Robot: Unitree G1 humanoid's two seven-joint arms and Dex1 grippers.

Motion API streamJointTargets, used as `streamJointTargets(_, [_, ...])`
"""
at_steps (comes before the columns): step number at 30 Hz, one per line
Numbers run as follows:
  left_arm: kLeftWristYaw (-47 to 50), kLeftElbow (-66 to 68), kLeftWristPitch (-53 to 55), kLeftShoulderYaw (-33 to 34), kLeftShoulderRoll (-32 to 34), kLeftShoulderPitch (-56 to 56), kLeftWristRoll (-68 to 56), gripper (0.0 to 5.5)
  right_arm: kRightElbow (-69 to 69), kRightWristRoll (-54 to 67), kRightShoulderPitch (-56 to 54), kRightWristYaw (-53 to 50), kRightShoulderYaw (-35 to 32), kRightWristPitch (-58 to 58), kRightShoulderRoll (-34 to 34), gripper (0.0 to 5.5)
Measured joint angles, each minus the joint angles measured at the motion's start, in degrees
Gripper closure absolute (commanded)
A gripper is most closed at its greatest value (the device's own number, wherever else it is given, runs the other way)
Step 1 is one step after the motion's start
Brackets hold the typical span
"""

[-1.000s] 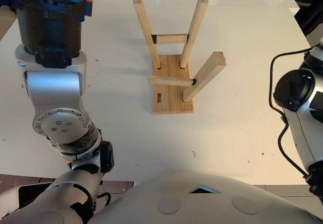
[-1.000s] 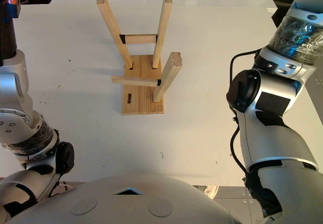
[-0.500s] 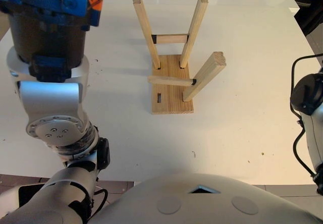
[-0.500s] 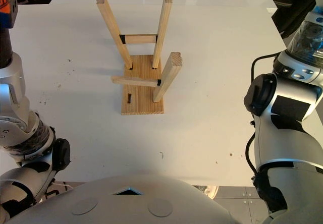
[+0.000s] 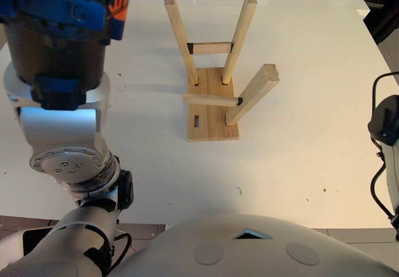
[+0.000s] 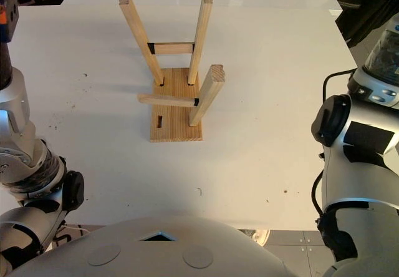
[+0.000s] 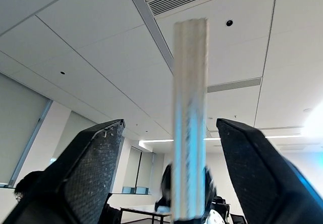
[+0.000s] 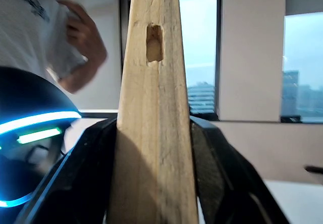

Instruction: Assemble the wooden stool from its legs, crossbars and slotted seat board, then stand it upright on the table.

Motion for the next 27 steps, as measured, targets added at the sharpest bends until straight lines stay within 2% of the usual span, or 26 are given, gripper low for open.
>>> streamJointTargets(4, [0.39, 0.00, -0.01, -0.02, 0.84, -0.82, -0.96, 2.11, -2.36, -7.84, 2.45, 9.26, 4.06, -3.72, -3.08, 3.43])
streamJointTargets(11, [2.41, -0.28, 0.06, -0.26, 2.49, -1.68, -3.25, 2.11, -4.34, -14.83, 3.45, 17.19, 8.00, -7.87, -3.52, 3.43])
streamJointTargets(17, [3.59, -0.60, 1.84, -2.17, 4.57, -2.47, -3.98, 2.11, -4.61, -19.17, 4.46, 22.03, 10.84, -9.87, -3.59, 3.44])
streamJointTargets(27, [-3.53, -0.23, 3.89, -4.32, 5.14, 3.22, 0.32, 2.11, -4.56, -23.81, 4.41, 26.92, 12.27, -13.08, -5.54, 3.44])
